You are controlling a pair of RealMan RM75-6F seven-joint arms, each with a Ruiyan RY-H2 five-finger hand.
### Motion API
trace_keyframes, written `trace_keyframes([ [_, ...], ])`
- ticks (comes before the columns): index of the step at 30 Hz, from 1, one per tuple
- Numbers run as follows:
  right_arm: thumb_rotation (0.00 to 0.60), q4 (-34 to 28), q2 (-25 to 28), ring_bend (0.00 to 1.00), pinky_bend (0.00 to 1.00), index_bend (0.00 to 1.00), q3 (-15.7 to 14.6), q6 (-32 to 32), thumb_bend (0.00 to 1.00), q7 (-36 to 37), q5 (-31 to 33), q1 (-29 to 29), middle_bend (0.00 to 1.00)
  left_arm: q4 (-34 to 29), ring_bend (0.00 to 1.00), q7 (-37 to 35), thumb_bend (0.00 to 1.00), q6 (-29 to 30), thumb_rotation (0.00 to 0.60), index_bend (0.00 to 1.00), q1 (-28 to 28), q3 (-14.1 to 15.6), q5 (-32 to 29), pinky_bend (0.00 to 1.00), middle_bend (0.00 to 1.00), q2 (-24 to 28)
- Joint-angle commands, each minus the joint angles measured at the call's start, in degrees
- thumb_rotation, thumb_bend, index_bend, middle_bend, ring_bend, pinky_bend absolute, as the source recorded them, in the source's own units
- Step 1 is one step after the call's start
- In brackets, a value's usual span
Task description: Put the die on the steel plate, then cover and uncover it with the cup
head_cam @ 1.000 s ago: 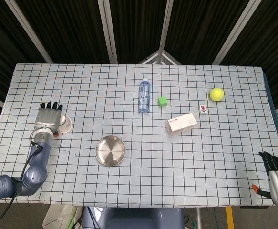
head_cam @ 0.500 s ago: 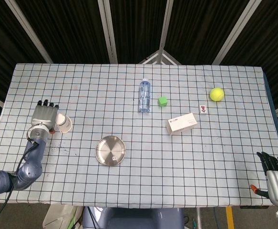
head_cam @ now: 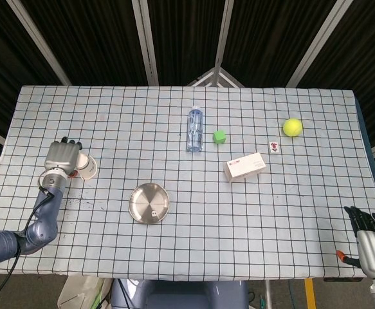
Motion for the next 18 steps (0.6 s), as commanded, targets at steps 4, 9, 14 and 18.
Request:
trace_keyframes([
  [4,0.600,-0.32,0.17,0.13,0.09,0.11,-0.02,-0.39,0.04,-0.11,0.40,0.11,0.12,0.65,0.13,-3.37,0.41,0.84,0.600,0.27,0.68,0.54,3.85,0.27,0.23,-0.80],
  [9,0.600,-0.60,0.39,0.13,0.09,0.11,-0.06,-0.38,0.04,-0.09,0.47,0.09,0.12,1.04,0.14,-4.83,0.42,1.25,0.600,0.27,0.81,1.06,5.63,0.28,0.23,-1.40],
  [14,0.600,-0.73,0.51,0.13,0.09,0.11,-0.04,-0.27,0.04,-0.03,0.54,0.05,0.12,0.74,0.14,-5.26,0.42,1.57,0.600,0.27,0.68,1.48,6.16,0.28,0.24,-1.62],
  [18,0.600,-0.86,0.55,0.13,0.09,0.11,-0.09,-0.41,0.04,-0.13,0.55,0.13,0.12,0.32,0.16,-5.81,0.43,2.02,0.600,0.27,0.58,1.53,6.70,0.29,0.25,-1.78],
])
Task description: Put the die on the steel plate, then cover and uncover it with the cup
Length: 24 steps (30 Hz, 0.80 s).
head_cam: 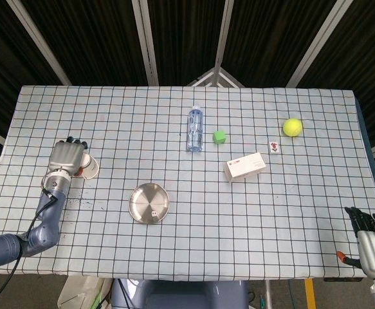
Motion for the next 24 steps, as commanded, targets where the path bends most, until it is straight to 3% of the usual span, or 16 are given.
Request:
trace_keyframes([
  [1,0.600,-0.11,0.07,0.13,0.09,0.11,-0.03,0.03,0.04,-0.06,-0.05,0.01,0.12,-0.30,0.16,-0.50,0.43,0.13,0.600,0.27,-0.03,0.10,0.49,0.29,0.25,-0.18],
  [24,0.600,-0.19,0.20,0.13,0.08,0.11,-0.14,0.20,0.04,0.35,-0.28,0.00,0.12,-0.81,0.22,-3.95,0.43,-0.62,0.600,0.27,0.27,1.29,4.41,0.31,0.29,-0.12],
])
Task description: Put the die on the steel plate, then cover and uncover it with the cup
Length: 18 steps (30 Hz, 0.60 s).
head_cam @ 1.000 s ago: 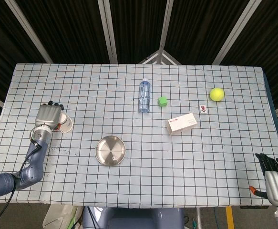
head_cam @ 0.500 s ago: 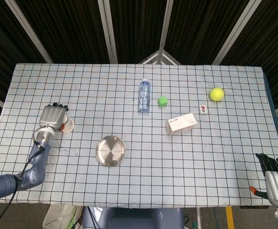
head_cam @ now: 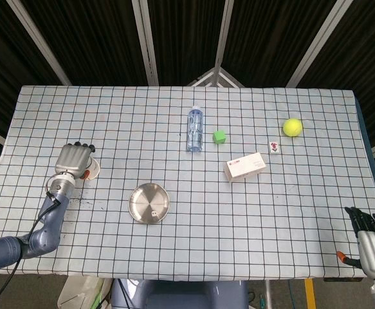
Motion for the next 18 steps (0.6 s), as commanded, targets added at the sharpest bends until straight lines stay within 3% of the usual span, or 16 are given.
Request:
trace_keyframes([
  [1,0.600,-0.04,-0.03,0.13,0.07,0.11,0.00,-0.03,0.04,-0.05,-0.01,0.04,0.12,-0.22,0.22,-0.04,0.43,0.14,0.600,0.27,0.00,0.08,0.03,0.31,0.29,0.23],
  [18,0.600,-0.04,-0.08,0.13,0.07,0.11,-0.02,-0.26,0.04,-0.32,0.35,0.10,0.12,0.23,0.22,1.72,0.43,0.35,0.600,0.27,-0.47,1.24,-1.72,0.30,0.29,0.38],
])
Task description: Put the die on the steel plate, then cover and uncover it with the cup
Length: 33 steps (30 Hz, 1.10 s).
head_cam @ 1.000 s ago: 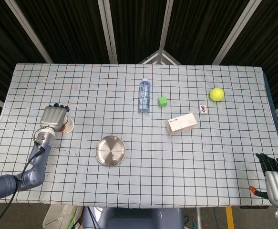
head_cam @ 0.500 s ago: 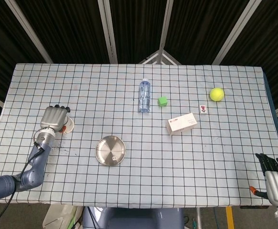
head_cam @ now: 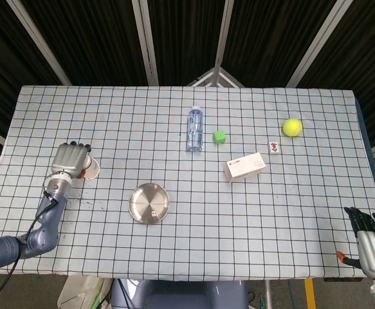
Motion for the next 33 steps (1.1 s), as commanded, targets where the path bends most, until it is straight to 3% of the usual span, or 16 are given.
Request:
trace_keyframes([
  [1,0.600,-0.04,0.00,0.13,0.07,0.11,0.02,0.01,0.04,-0.09,0.09,0.00,0.12,0.02,0.22,0.29,0.43,0.03,0.600,0.27,-0.14,0.17,-0.28,0.30,0.29,-0.05],
  [12,0.600,-0.19,0.08,0.13,0.07,0.11,0.02,0.07,0.04,0.05,0.05,0.00,0.12,-0.49,0.26,0.46,0.46,0.07,0.600,0.33,-0.46,0.37,-0.59,0.31,0.38,0.03],
  [24,0.600,-0.22,0.14,0.13,0.07,0.11,-0.02,-0.10,0.04,0.39,0.07,0.07,0.12,-2.01,0.27,-0.20,0.47,0.96,0.600,0.36,-0.38,0.22,0.06,0.31,0.40,1.18],
  [29,0.600,-0.25,0.22,0.13,0.07,0.11,-0.02,-0.19,0.04,0.70,0.12,0.10,0.12,-9.03,0.27,0.27,0.47,3.95,0.600,0.38,-0.78,-0.97,2.28,0.31,0.39,5.72],
  [33,0.600,-0.25,0.33,0.13,0.07,0.11,0.02,-0.25,0.04,1.06,0.22,0.10,0.12,-19.32,0.27,2.48,0.47,6.81,0.600,0.39,-1.47,-2.06,2.40,0.31,0.39,11.65],
])
